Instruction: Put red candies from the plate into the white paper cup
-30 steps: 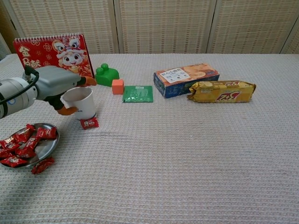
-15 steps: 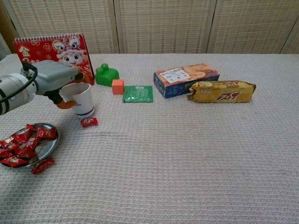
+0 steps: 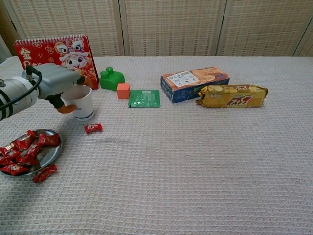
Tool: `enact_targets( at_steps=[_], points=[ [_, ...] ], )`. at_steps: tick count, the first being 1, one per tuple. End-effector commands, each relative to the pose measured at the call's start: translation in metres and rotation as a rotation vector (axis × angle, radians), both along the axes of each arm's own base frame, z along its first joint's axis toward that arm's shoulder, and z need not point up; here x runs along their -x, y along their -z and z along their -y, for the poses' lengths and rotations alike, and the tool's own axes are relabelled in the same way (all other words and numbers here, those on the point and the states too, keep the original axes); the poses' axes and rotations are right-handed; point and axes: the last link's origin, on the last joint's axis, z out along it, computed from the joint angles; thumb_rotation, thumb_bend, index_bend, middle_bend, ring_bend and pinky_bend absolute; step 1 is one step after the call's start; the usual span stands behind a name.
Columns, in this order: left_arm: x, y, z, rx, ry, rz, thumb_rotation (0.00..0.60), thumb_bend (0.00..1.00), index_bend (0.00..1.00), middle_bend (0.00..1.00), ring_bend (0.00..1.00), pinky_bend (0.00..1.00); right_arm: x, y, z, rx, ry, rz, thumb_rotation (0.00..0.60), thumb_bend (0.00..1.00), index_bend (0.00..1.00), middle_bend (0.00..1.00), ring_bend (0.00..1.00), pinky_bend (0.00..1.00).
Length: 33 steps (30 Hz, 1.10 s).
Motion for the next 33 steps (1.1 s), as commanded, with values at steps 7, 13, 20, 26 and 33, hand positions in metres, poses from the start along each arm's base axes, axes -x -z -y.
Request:
enact_targets(
  at_steps=[7, 13, 20, 26, 33],
  points=[
    [-0.006, -0.004, 0.008, 0.014, 0.024, 0.016, 0.600, 0.41, 0.03, 0.06, 0.81, 1.00, -0.001, -0.001, -0.001, 0.001, -0.002, 0.002, 0.600, 0.06, 0.00, 0.00, 0.00, 0.06],
    [-0.014, -0.011, 0.021, 0.007, 0.068, 0.063, 0.600, 0.40, 0.04, 0.07, 0.81, 1.00, -0.001, -0.003, -0.003, 0.006, -0.003, 0.007, 0.600, 0.06, 0.00, 0.00, 0.00, 0.06],
    [-0.013, -0.005, 0.080, 0.061, 0.242, 0.162, 0.600, 0.40, 0.21, 0.31, 0.81, 1.00, -0.001, -0.002, -0.003, -0.001, -0.009, 0.009, 0.600, 0.06, 0.00, 0.00, 0.00, 0.06],
    [-0.006, 0.021, 0.099, 0.107, 0.289, 0.117, 0.600, 0.40, 0.26, 0.34, 0.82, 1.00, -0.002, -0.003, -0.005, -0.004, -0.016, 0.014, 0.600, 0.06, 0.00, 0.00, 0.00, 0.06],
    [0.008, 0.042, 0.085, 0.089, 0.233, 0.053, 0.600, 0.41, 0.24, 0.29, 0.83, 1.00, -0.001, -0.006, -0.007, 0.001, -0.017, 0.019, 0.600, 0.06, 0.00, 0.00, 0.00, 0.06]
  ],
)
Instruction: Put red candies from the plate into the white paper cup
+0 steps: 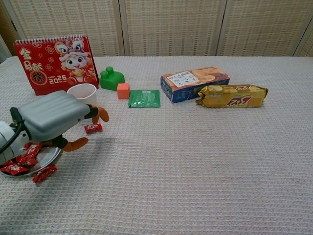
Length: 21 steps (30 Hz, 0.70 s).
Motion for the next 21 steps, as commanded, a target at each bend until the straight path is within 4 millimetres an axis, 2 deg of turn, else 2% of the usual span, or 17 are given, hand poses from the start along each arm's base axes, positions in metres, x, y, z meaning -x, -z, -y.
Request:
enact_targets(
  at_steps=[1, 7, 21],
  points=[
    [0.005, 0.010, -0.008, -0.029, -0.023, -0.017, 0.600, 0.41, 0.24, 0.29, 0.83, 1.00, 0.001, -0.001, 0.000, 0.000, 0.002, 0.001, 0.600, 0.06, 0.00, 0.00, 0.00, 0.06],
    [0.009, 0.018, -0.015, -0.057, -0.033, -0.025, 0.600, 0.41, 0.24, 0.28, 0.84, 1.00, 0.001, -0.002, 0.000, 0.002, 0.001, 0.003, 0.600, 0.06, 0.00, 0.00, 0.00, 0.06],
    [0.006, 0.038, -0.033, -0.078, -0.036, 0.006, 0.600, 0.41, 0.30, 0.34, 0.85, 1.00, 0.001, 0.000, 0.002, 0.001, 0.006, -0.001, 0.600, 0.06, 0.00, 0.00, 0.00, 0.06]
  ],
)
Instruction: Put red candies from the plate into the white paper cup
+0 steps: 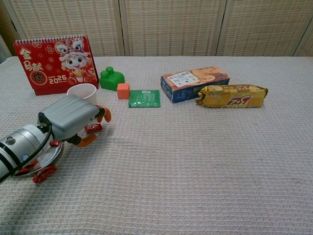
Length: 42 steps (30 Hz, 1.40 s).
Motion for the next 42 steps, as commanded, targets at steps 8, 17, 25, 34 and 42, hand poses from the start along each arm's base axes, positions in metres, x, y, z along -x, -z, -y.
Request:
enact_targets(
  at_steps=[8, 17, 25, 34, 42],
  points=[
    [0.000, 0.007, -0.009, -0.031, 0.008, -0.013, 0.600, 0.41, 0.33, 0.38, 0.85, 1.00, 0.001, -0.001, 0.001, 0.001, 0.003, 0.001, 0.600, 0.06, 0.00, 0.00, 0.00, 0.06],
    [0.007, 0.009, -0.011, -0.025, -0.013, -0.045, 0.600, 0.41, 0.35, 0.42, 0.85, 1.00, 0.000, -0.001, 0.001, 0.005, 0.005, 0.003, 0.600, 0.06, 0.00, 0.00, 0.00, 0.07],
    [0.008, 0.008, -0.012, -0.045, -0.012, -0.058, 0.600, 0.41, 0.45, 0.51, 0.85, 1.00, 0.001, -0.001, 0.001, 0.003, 0.005, 0.003, 0.600, 0.06, 0.00, 0.00, 0.00, 0.07],
    [0.008, -0.011, -0.003, -0.074, 0.015, -0.025, 0.600, 0.41, 0.50, 0.55, 0.86, 1.00, 0.001, -0.001, 0.000, 0.005, 0.004, 0.003, 0.600, 0.06, 0.00, 0.00, 0.00, 0.08],
    [-0.013, -0.050, 0.000, -0.142, 0.050, 0.080, 0.600, 0.41, 0.50, 0.55, 0.86, 1.00, 0.000, 0.000, 0.000, -0.001, 0.002, 0.001, 0.600, 0.06, 0.00, 0.00, 0.00, 0.08]
  ],
)
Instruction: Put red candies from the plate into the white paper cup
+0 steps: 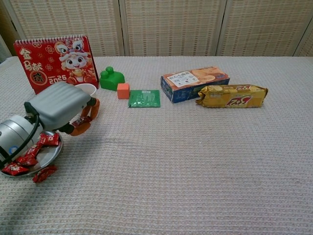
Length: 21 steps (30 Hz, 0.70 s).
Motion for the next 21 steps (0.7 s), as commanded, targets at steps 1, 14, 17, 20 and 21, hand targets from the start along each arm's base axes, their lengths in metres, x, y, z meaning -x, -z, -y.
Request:
enact_targets(
  at_steps=[1, 14, 17, 20, 21],
  points=[
    [-0.008, -0.022, -0.004, -0.050, 0.013, 0.039, 0.600, 0.41, 0.50, 0.55, 0.86, 1.00, 0.000, 0.000, 0.000, -0.001, 0.000, 0.000, 0.600, 0.06, 0.00, 0.00, 0.00, 0.08],
    [-0.040, -0.036, -0.071, -0.109, -0.062, 0.108, 0.600, 0.41, 0.49, 0.52, 0.86, 1.00, 0.000, 0.001, 0.001, 0.005, 0.006, -0.006, 0.600, 0.06, 0.00, 0.00, 0.00, 0.08],
    [-0.037, -0.031, -0.072, -0.100, -0.073, 0.100, 0.600, 0.41, 0.49, 0.52, 0.86, 1.00, 0.001, 0.000, 0.002, 0.011, 0.009, -0.005, 0.600, 0.06, 0.00, 0.00, 0.00, 0.08],
    [-0.033, -0.028, -0.070, -0.096, -0.073, 0.084, 0.600, 0.41, 0.49, 0.52, 0.86, 1.00, 0.002, 0.000, 0.002, 0.009, 0.012, -0.007, 0.600, 0.06, 0.00, 0.00, 0.00, 0.08],
    [-0.031, -0.027, -0.070, -0.091, -0.078, 0.077, 0.600, 0.41, 0.48, 0.51, 0.86, 1.00, 0.002, 0.000, 0.003, 0.008, 0.012, -0.007, 0.600, 0.06, 0.00, 0.00, 0.00, 0.08]
  ],
)
